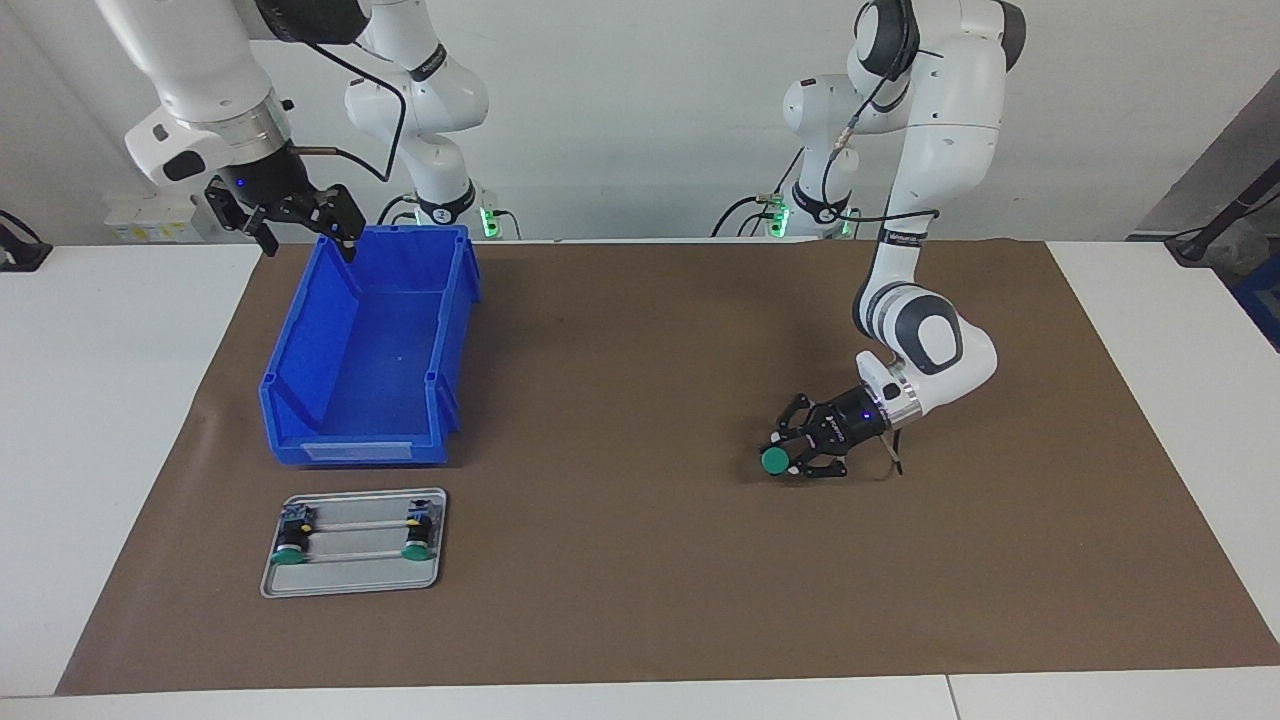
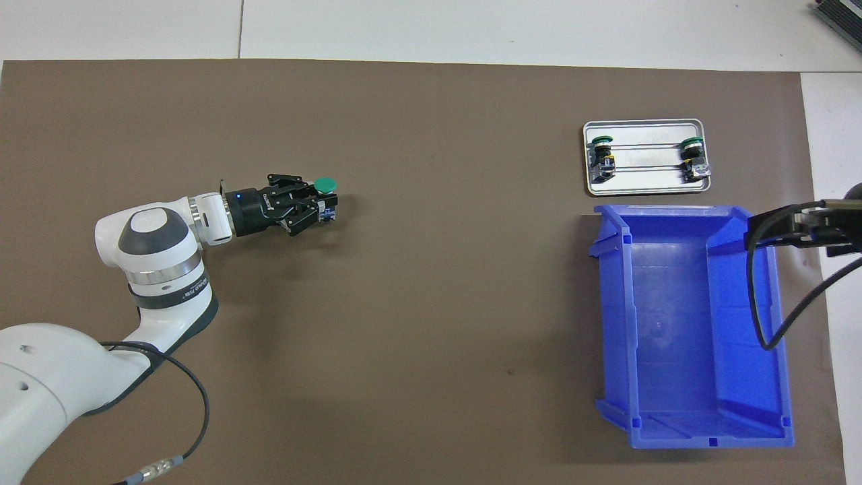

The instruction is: Place and press button with both arms

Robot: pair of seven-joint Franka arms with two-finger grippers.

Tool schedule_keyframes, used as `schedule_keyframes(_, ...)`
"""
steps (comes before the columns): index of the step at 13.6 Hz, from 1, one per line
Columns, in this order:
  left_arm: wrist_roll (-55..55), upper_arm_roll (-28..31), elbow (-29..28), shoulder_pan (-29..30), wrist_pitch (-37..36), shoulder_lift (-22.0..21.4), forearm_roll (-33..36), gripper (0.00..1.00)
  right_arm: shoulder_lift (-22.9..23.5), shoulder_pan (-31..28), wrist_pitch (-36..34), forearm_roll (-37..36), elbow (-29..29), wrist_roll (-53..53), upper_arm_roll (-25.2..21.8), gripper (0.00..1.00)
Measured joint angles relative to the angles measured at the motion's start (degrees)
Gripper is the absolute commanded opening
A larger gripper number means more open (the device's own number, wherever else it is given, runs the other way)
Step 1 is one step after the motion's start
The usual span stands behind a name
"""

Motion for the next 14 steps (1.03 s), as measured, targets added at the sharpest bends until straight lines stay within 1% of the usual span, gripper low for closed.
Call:
schedule_keyframes(3, 1.43, -0.10, -0.24, 0.31, -2.15, -0.01, -0.43, 0.00, 0.00, 0.00, 0.00, 0.00, 0.00, 0.00, 0.00, 1.00)
schedule_keyframes(8, 15.64, 0.03, 0.50, 1.68, -4.01, -0.05, 5.42, 0.00, -0.01, 0.00, 0.00, 0.00, 0.00, 0.00, 0.00, 1.00)
schedule_keyframes(12, 26.09, 0.03, -1.51, 2.00, -5.69, -0.04, 5.69, 0.00, -0.01, 0.00, 0.00, 0.00, 0.00, 0.00, 0.00, 1.00)
schedule_keyframes(14, 28.60, 0.01, -2.11, 2.92, -6.65, -0.08, 5.66, 0.00, -0.01, 0.00, 0.00, 0.00, 0.00, 0.00, 0.00, 1.00)
